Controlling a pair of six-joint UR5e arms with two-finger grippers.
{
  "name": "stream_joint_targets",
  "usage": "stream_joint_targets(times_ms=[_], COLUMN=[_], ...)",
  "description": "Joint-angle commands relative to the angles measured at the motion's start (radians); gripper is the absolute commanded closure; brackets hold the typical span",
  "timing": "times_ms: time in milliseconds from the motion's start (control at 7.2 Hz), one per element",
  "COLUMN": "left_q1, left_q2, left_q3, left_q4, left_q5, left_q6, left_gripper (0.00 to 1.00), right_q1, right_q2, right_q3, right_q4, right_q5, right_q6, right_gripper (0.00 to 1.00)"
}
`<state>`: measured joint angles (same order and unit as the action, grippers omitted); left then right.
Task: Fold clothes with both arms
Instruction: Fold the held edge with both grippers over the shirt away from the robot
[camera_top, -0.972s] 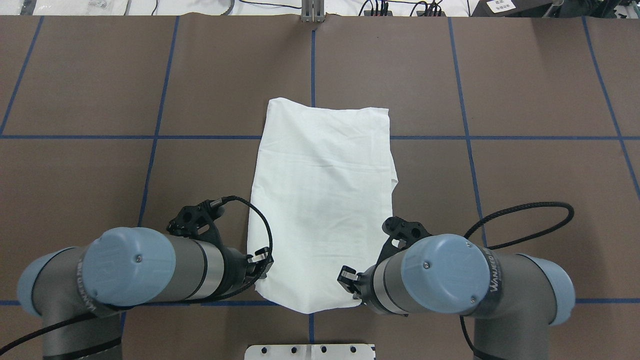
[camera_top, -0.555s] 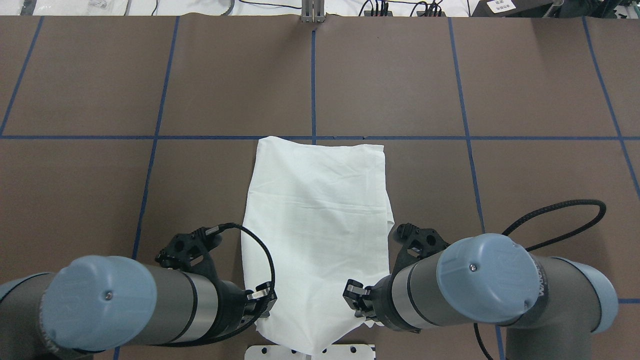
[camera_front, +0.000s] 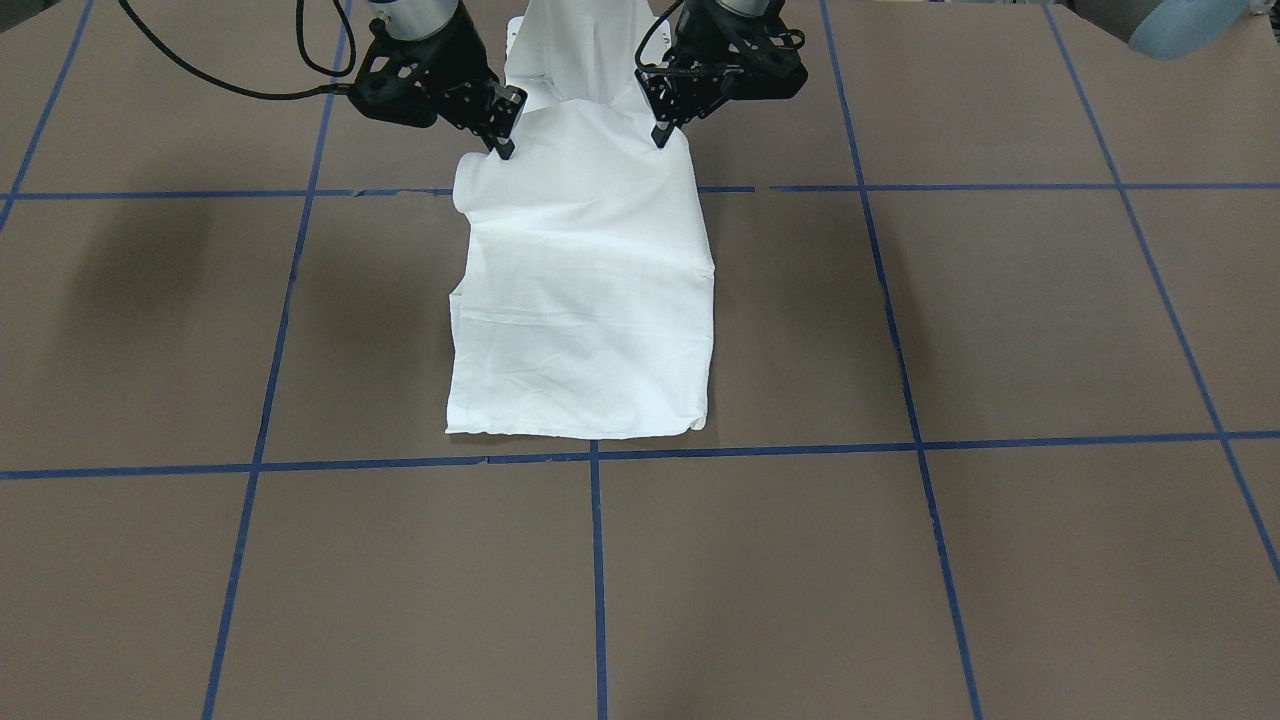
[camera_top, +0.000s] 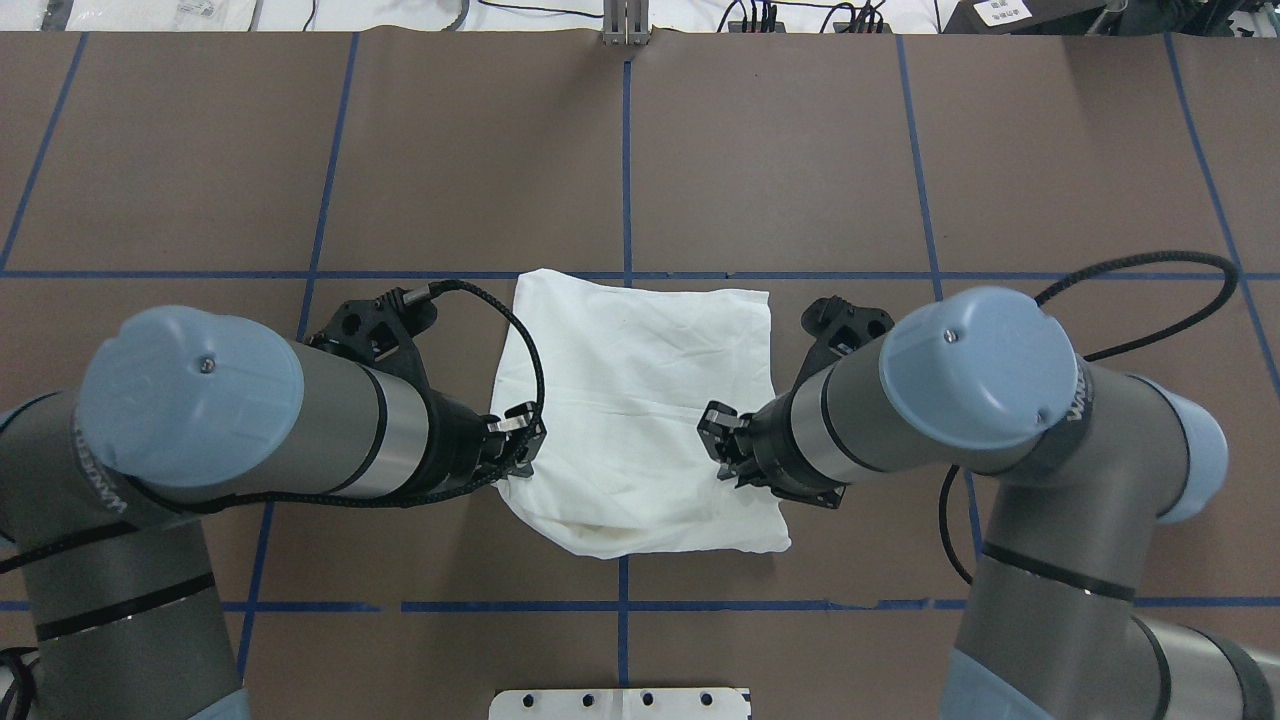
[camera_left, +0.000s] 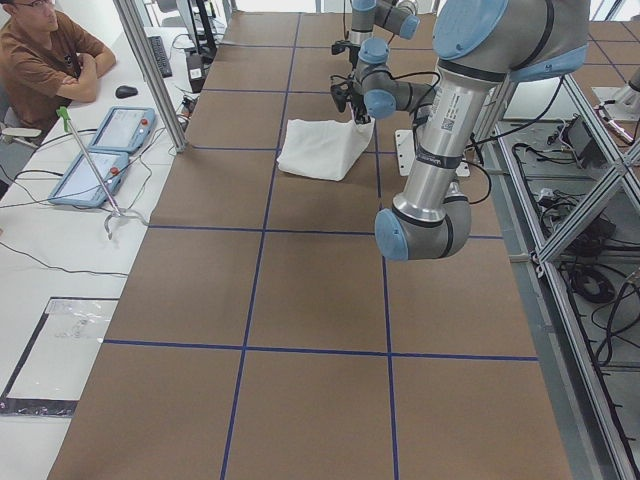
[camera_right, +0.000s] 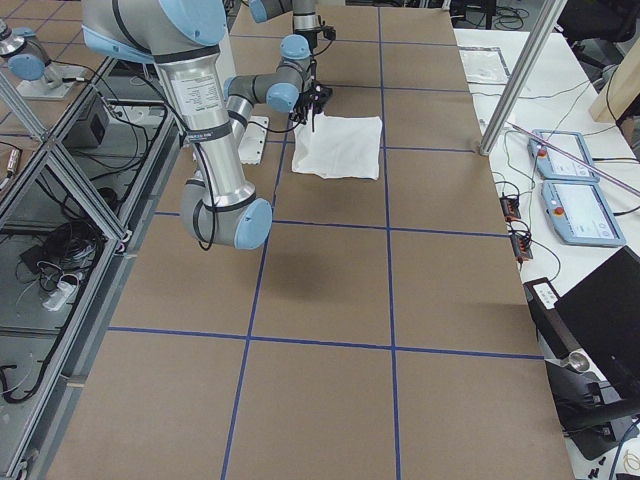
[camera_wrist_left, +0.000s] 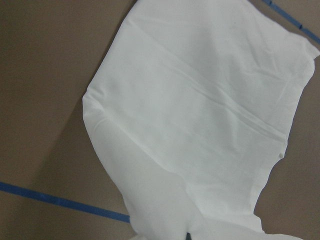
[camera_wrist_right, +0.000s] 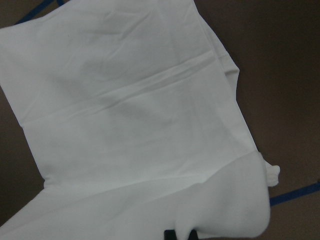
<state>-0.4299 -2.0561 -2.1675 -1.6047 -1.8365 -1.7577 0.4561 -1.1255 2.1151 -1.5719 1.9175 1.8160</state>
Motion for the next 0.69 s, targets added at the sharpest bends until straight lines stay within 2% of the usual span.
stream_joint_targets(times_ms=[0, 278, 555], left_q1=[-0.055, -0.085, -0.128], left_q2=[-0.036, -0.053, -0.114], left_q3=[0.107, 0.222, 0.325], left_q4=[-0.059, -0.190, -0.211], left_q5=[-0.009, -0.006, -0.003], left_q6=[0.007, 0.007, 0.006], left_gripper=[1.00, 1.00, 1.00], right_q1=[0.093, 0.127, 0.157], right_q2=[0.042, 0.053, 0.094], right_q3=[-0.124, -0.158, -0.223], right_q4=[0.000, 0.000, 0.000], right_q5=[0.038, 0.038, 0.055], right_q6=[-0.012, -0.012, -0.014], right_gripper=[1.00, 1.00, 1.00])
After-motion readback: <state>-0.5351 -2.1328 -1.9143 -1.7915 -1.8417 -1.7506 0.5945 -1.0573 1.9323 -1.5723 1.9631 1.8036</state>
